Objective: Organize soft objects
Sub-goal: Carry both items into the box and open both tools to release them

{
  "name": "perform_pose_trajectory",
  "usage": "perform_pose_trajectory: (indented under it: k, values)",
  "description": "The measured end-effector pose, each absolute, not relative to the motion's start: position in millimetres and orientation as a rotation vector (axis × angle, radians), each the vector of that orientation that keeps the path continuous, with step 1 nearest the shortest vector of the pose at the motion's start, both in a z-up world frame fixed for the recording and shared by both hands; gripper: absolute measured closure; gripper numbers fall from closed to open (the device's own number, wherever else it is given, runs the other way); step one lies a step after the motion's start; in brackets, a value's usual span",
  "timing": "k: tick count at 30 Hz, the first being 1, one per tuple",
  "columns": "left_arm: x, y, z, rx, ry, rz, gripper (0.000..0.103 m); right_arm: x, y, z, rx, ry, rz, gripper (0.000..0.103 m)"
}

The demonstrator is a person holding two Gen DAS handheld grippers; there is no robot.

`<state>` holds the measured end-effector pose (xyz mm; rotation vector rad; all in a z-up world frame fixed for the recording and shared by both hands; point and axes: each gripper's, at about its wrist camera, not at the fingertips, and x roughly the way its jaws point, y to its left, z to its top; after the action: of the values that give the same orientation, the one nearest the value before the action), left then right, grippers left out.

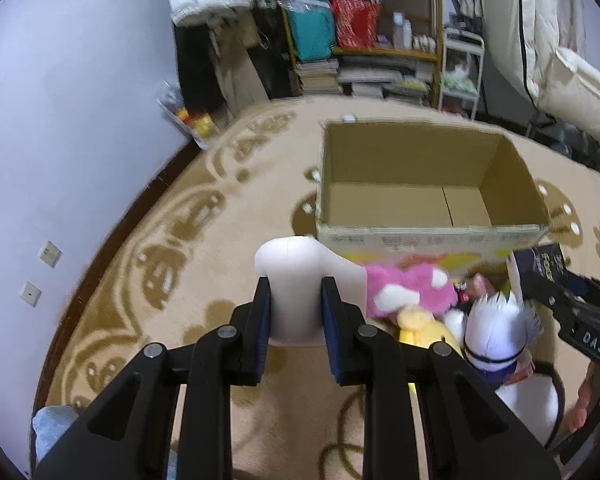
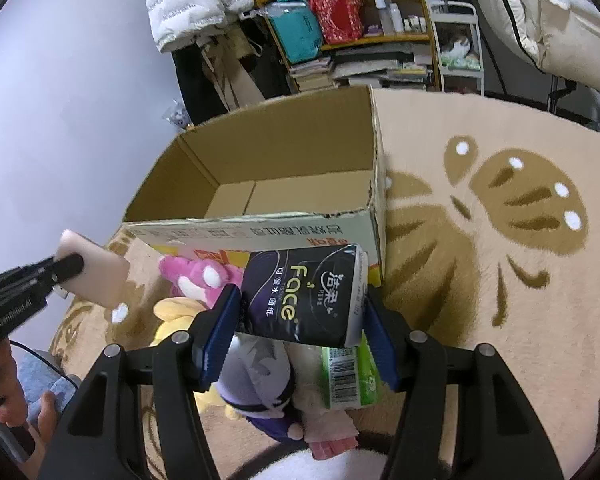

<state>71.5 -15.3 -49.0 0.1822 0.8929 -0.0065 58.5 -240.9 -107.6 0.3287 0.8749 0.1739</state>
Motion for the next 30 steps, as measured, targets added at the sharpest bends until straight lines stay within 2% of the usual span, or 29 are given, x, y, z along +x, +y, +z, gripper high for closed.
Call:
perform_pose_trajectory:
  k: [13,30]
  values:
    - [67,-13,-10,0.188,0.71,0.019,0.08,43,-242,-70,0.33,0.749,0.174,0.039]
    - [83,-32,-4,0.2,0.61,-0.038,0.08,53,-239,-44,0.322,0.615,0.198,0.039]
